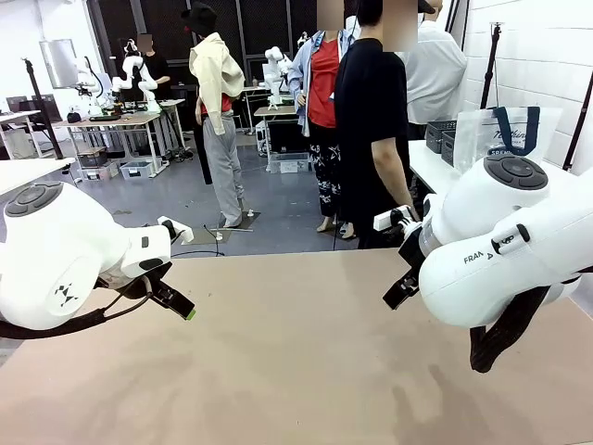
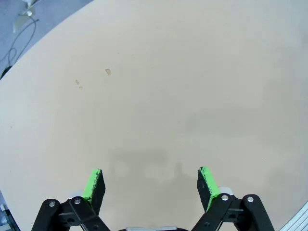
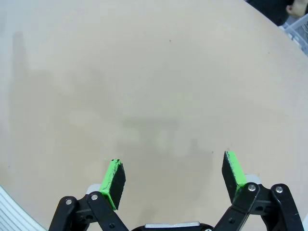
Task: Transfer purchased items from the store into the shopping bag.
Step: Open the Reusable shopping bag in the center of the table.
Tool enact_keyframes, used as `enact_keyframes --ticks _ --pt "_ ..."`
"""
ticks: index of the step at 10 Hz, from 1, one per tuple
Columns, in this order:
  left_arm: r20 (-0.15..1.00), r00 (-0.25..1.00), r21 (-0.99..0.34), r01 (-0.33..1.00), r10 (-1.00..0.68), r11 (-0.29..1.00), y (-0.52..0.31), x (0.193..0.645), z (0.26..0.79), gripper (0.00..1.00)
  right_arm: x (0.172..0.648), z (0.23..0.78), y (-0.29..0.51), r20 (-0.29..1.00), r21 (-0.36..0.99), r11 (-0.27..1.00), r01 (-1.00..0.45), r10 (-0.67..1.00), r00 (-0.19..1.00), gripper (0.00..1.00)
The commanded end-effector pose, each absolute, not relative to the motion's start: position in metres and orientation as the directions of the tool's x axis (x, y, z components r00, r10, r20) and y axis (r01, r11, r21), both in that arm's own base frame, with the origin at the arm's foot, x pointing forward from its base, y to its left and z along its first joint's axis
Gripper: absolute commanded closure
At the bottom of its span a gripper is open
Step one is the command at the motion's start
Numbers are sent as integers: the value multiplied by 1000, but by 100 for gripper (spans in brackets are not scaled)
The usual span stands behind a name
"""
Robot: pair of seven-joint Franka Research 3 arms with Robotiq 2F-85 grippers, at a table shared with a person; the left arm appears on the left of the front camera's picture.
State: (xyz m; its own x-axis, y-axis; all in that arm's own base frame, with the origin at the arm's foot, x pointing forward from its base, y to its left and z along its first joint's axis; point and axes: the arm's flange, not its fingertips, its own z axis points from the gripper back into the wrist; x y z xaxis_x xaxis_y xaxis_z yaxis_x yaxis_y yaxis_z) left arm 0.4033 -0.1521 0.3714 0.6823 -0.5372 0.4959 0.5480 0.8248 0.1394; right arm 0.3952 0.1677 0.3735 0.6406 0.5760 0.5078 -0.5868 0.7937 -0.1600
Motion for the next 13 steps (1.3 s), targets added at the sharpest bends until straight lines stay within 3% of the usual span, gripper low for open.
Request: enact_keyframes --ticks 1,13 --pt "496 684 138 546 -535 826 -151 404 371 0 395 374 168 508 -160 794 -587 576 641 0" --pt "496 684 138 546 -535 826 -151 404 371 0 395 374 168 508 -160 794 -587 576 641 0"
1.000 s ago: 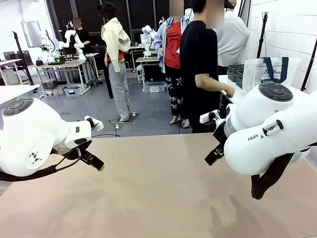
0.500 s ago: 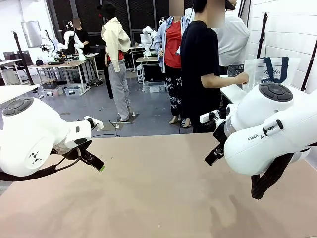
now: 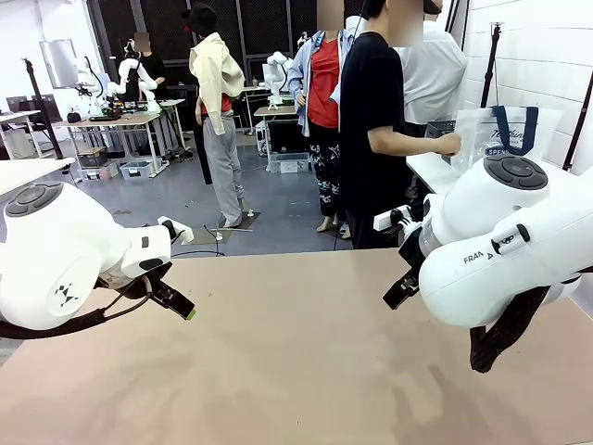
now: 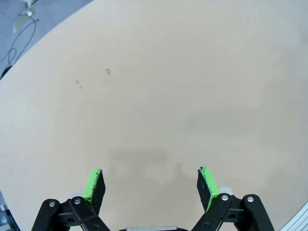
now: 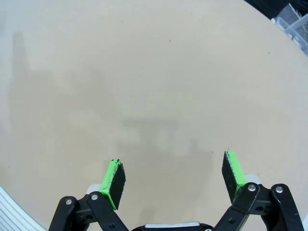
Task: Transfer purchased items from the store into the shopping bag.
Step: Open the Reusable shopping bag in the center of the table.
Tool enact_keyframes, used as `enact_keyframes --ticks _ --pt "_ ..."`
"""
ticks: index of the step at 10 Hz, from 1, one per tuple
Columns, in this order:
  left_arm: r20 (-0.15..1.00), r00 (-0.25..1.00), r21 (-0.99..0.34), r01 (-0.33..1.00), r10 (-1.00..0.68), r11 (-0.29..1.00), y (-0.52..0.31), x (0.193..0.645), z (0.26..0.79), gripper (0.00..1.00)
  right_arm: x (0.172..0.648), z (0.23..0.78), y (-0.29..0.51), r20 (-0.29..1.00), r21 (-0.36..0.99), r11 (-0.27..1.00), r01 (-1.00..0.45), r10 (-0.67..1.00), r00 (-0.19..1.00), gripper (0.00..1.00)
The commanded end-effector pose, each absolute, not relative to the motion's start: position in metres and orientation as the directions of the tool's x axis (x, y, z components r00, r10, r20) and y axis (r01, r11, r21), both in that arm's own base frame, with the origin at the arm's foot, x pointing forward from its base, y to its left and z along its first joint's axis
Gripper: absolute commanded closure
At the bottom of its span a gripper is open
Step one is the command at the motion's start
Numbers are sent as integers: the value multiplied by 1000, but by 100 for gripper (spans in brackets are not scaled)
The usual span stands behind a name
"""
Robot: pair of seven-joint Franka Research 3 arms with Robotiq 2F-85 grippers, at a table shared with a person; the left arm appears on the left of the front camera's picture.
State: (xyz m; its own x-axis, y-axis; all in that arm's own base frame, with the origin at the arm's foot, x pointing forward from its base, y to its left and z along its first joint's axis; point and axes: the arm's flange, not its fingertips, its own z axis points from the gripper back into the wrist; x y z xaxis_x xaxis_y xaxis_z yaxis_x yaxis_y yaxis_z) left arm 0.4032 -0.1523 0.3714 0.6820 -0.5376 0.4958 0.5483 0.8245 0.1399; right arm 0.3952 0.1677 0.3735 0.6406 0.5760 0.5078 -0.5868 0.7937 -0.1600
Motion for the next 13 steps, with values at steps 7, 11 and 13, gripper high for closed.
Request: enact_keyframes --ticks 7,11,13 --pt "496 684 138 546 -535 826 -151 404 371 0 395 374 168 508 -160 794 -587 576 641 0" --pt "496 684 138 546 -535 826 -151 404 371 0 395 374 168 508 -160 794 -587 576 641 0" --pt "496 684 138 546 -535 826 -151 404 371 0 395 374 168 508 -160 794 -587 576 641 0"
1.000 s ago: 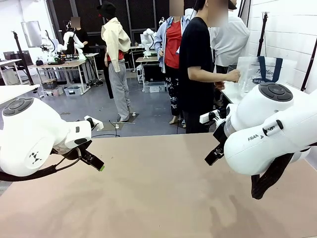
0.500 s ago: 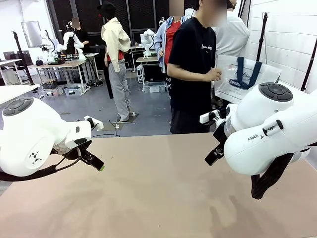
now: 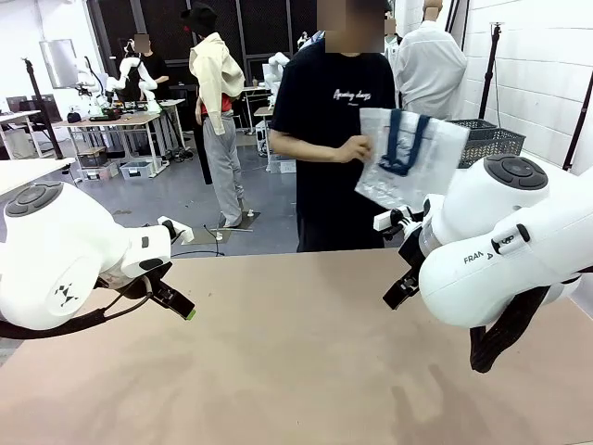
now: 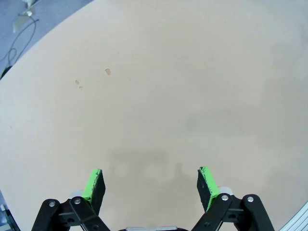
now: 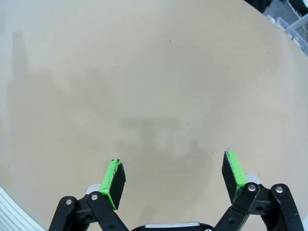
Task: Transfer purchased items from the store into the shopping bag.
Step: Open the Reusable shopping bag in the center of the table.
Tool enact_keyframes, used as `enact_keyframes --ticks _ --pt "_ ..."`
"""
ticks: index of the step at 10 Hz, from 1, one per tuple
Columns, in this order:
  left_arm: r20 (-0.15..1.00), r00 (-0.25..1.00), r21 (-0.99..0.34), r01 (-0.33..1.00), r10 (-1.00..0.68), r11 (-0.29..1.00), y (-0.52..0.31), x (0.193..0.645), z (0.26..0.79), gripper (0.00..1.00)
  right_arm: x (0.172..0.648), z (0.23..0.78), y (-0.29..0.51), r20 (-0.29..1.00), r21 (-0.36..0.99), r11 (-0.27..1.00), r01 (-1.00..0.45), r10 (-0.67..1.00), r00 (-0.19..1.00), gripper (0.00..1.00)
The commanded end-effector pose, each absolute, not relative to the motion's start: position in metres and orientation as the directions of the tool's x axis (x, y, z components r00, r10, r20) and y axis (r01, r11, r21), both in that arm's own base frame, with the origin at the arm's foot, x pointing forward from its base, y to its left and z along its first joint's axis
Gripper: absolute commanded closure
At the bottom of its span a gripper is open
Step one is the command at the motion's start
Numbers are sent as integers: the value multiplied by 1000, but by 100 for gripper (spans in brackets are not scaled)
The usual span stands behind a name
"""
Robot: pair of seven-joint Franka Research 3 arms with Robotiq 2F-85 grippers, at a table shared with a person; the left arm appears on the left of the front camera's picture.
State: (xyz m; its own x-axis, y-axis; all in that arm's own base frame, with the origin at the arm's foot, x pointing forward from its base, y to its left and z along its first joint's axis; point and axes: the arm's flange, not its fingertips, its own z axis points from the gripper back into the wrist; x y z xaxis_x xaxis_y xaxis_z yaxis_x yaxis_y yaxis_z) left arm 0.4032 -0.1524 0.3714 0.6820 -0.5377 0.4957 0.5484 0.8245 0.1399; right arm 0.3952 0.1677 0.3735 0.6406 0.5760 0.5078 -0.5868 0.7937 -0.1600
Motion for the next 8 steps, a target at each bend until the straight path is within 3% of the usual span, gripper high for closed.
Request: enact_keyframes --ticks 1,8 --pt "496 684 138 546 -535 826 -151 404 371 0 395 374 168 508 -160 794 -587 576 641 0" --pt "496 684 138 546 -535 826 -151 404 371 0 395 374 168 508 -160 794 -587 576 641 0"
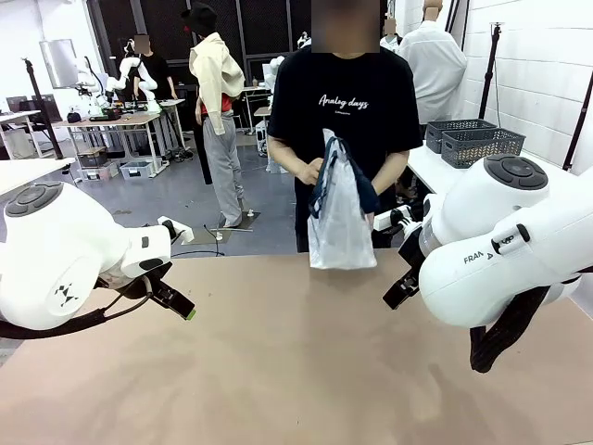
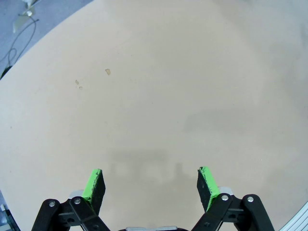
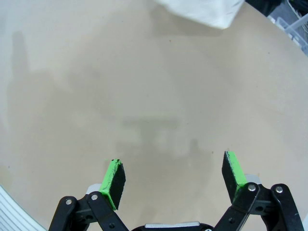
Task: Transfer purchased items from the store into the shopping bag.
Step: Open the Reusable shopping bag in the center of the table.
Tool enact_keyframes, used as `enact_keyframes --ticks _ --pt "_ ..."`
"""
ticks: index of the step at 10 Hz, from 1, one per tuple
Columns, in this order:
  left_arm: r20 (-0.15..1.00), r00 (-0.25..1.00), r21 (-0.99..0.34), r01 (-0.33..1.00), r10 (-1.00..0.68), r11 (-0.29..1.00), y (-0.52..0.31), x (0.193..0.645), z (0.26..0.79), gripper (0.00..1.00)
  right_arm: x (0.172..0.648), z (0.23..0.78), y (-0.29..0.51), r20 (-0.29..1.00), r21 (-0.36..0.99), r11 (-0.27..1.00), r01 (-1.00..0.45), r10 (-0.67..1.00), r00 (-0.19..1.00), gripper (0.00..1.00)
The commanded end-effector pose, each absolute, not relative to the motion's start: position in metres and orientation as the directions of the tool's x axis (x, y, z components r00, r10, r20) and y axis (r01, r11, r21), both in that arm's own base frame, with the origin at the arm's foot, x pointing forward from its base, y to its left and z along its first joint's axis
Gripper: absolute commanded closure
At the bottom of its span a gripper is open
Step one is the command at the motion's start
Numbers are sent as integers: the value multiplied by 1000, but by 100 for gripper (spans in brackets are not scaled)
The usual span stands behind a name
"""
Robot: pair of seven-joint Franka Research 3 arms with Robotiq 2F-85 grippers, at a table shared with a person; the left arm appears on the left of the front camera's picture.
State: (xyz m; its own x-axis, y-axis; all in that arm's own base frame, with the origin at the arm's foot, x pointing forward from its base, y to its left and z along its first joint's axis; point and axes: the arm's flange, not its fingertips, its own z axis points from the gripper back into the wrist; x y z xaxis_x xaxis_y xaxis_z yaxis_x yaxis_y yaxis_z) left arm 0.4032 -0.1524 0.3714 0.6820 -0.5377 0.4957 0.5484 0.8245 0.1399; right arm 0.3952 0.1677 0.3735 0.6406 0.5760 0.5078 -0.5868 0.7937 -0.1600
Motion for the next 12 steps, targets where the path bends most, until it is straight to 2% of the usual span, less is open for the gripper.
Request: enact_keyframes --ticks 1,12 --pt "496 684 138 546 -535 826 -151 404 371 0 395 374 168 508 -160 794 -587 576 641 0" --pt "496 684 138 546 -535 826 -151 404 371 0 395 374 168 508 -160 794 -587 576 641 0"
